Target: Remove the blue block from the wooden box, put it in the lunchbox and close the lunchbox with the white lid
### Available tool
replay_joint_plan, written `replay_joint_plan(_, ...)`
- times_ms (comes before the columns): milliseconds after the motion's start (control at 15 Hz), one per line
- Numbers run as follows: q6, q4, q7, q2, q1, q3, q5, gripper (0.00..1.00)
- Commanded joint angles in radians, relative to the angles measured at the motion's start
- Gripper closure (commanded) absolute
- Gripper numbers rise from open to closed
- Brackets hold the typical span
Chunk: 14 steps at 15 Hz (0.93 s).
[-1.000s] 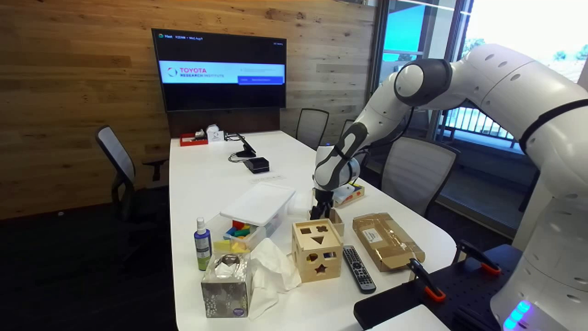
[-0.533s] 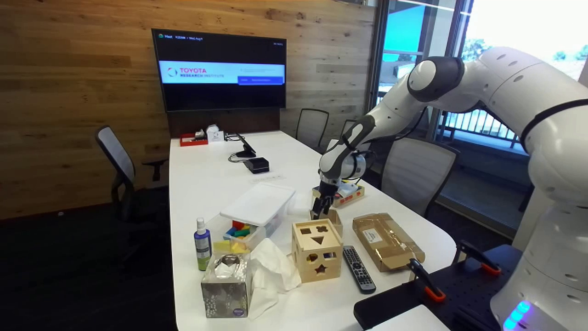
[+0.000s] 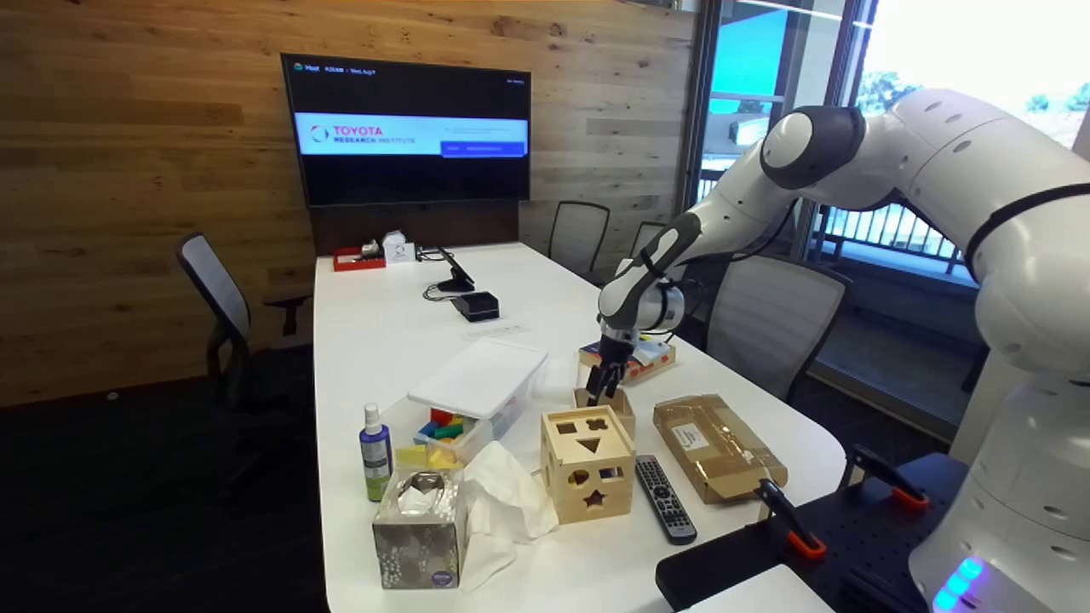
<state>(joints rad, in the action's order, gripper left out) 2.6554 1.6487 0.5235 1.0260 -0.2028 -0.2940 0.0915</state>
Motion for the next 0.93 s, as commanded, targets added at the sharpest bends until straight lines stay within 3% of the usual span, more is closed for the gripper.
replay_joint_plan(0,-0.029,-0.016,-0.028,0.007,0.058,0.042,0.0,0.0)
replay_joint_plan(467,-0.051,-0.047,-0.099,0.03,0.162,0.126,0.022,0.0)
replay_joint_plan(867,-0.029,-0.029,-0.078,0.015,0.111,0.099,-0.009,0.0)
